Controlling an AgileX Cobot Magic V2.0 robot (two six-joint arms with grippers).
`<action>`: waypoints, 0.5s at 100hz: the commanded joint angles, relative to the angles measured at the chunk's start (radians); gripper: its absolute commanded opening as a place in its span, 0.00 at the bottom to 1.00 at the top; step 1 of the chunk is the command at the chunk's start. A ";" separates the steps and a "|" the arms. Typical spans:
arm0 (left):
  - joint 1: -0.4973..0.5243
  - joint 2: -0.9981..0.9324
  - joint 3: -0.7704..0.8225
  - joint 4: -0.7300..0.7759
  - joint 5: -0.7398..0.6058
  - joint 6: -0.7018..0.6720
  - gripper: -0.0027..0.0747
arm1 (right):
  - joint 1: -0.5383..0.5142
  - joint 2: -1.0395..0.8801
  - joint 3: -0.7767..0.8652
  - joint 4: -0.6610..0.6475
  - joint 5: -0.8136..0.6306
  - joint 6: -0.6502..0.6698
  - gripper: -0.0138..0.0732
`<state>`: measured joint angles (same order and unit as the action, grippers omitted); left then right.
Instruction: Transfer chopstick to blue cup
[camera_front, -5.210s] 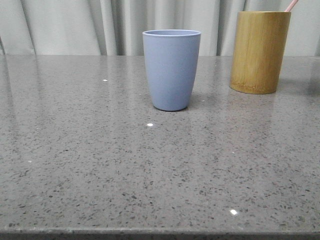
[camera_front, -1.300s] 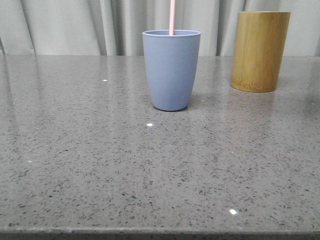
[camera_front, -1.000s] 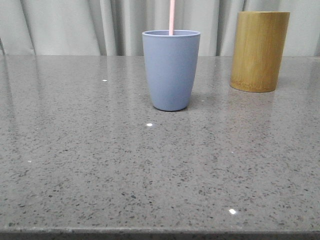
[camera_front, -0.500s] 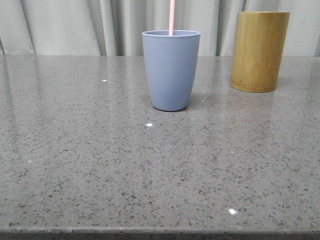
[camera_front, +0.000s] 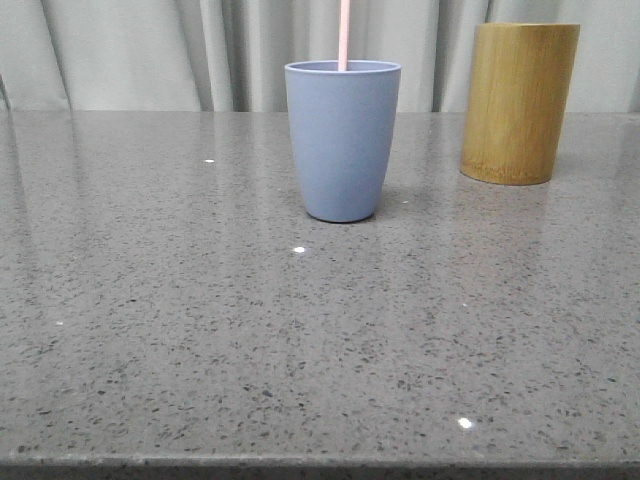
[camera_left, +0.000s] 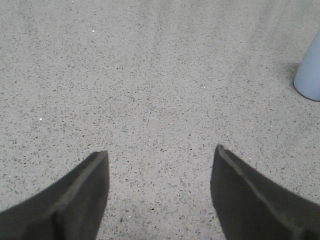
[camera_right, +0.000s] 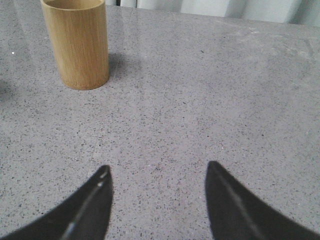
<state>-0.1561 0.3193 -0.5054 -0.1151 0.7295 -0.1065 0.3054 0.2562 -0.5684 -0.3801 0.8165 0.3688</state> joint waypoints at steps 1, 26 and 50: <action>0.001 0.008 -0.025 -0.005 -0.074 -0.011 0.49 | -0.006 0.010 -0.025 -0.036 -0.067 0.001 0.51; 0.001 0.008 -0.025 -0.005 -0.074 -0.011 0.05 | -0.006 0.010 -0.025 -0.036 -0.066 0.002 0.08; 0.001 0.008 -0.025 -0.005 -0.074 -0.011 0.01 | -0.006 0.010 -0.025 -0.036 -0.066 0.002 0.08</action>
<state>-0.1561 0.3193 -0.5054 -0.1151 0.7295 -0.1065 0.3054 0.2562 -0.5684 -0.3801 0.8165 0.3694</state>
